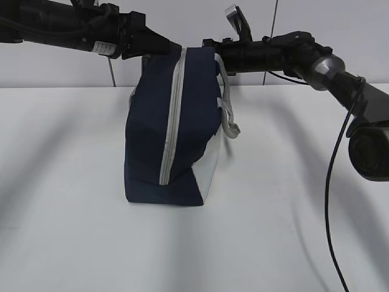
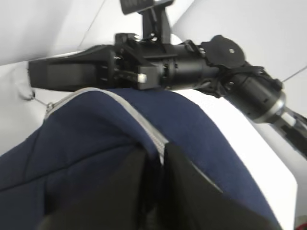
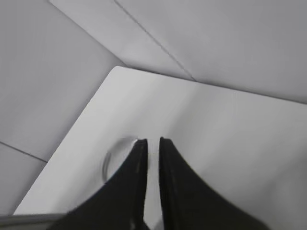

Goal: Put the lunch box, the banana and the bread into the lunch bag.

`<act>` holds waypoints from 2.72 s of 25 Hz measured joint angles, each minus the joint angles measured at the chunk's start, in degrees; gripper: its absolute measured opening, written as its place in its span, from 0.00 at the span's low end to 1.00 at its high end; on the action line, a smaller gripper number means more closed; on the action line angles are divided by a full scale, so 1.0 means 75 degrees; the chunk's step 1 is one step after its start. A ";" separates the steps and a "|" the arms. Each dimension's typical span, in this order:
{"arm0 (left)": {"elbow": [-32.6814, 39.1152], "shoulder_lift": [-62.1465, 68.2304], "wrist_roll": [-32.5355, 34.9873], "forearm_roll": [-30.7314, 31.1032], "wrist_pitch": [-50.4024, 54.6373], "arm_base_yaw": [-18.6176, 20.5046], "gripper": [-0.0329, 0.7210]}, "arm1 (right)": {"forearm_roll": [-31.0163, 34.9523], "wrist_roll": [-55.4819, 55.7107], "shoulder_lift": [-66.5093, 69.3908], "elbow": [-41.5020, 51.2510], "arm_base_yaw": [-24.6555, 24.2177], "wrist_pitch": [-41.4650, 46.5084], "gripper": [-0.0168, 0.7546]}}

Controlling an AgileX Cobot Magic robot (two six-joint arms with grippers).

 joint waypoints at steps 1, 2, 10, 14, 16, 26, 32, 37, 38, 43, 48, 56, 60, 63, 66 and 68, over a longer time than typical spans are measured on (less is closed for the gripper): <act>0.0000 -0.0010 0.0000 -0.0023 0.0084 0.0000 0.19 | 0.0000 0.0012 0.0000 0.0000 -0.0005 0.0109 0.10; 0.0000 -0.0050 0.0007 -0.0042 0.0159 0.0000 0.28 | 0.0000 0.0012 0.0017 0.0000 -0.0038 0.0197 0.15; -0.0018 -0.0163 -0.0106 -0.0108 0.0281 0.0000 0.79 | -0.0147 -0.0172 0.0029 -0.0148 -0.0116 0.0259 0.65; -0.0018 -0.0163 -0.0223 -0.0107 0.0281 0.0000 0.81 | -0.0228 -0.0335 0.0029 -0.0645 -0.0116 0.0259 0.68; -0.0018 -0.0163 -0.0223 -0.0027 0.0281 0.0000 0.81 | -0.0228 -0.0360 0.0029 -0.0811 -0.0116 0.0259 0.68; -0.0018 -0.0163 -0.0232 0.0134 0.0281 0.0000 0.81 | -0.0283 -0.0136 -0.0428 -0.0698 -0.0116 -0.0592 0.68; -0.0018 -0.0277 -0.0553 0.0275 0.0281 0.0000 0.81 | -0.0283 -0.0124 -0.1967 0.0866 -0.0116 -0.0706 0.68; -0.0018 -0.0816 -0.1309 0.1100 0.0289 0.0000 0.80 | -0.0283 -0.0154 -0.3183 0.2597 -0.0134 -0.0706 0.68; -0.0018 -0.0984 -0.1535 0.1382 0.0307 0.0000 0.80 | -0.0283 -0.0167 -0.3456 0.2973 -0.0134 -0.0706 0.68; -0.0018 -0.1799 -0.3002 0.3143 0.0548 0.0000 0.79 | -0.0283 -0.0469 -0.4977 0.4860 -0.0134 -0.0364 0.68; -0.0018 -0.2594 -0.4175 0.4438 0.0946 0.0000 0.79 | -0.0283 -0.0906 -0.6572 0.6586 -0.0134 0.0217 0.68; -0.0034 -0.3258 -0.6176 0.6619 0.2423 -0.0013 0.75 | -0.0283 -0.1738 -0.8343 0.9045 -0.0134 0.1144 0.68; -0.0034 -0.3457 -0.6873 0.7207 0.2694 -0.0022 0.69 | -0.0283 -0.2022 -0.9196 1.0189 -0.0134 0.1929 0.68; 0.0016 -0.3782 -0.7190 0.7376 0.2700 -0.0203 0.68 | -0.0256 -0.2162 -0.9822 1.1087 -0.0134 0.2359 0.68; 0.0350 -0.4312 -0.7364 0.7653 0.2708 -0.0552 0.68 | -0.0241 -0.2353 -1.0569 1.1878 -0.0134 0.2701 0.68; 0.0749 -0.4720 -0.7440 0.7795 0.2735 -0.0712 0.68 | -0.0241 -0.2432 -1.1070 1.2350 -0.0134 0.2871 0.68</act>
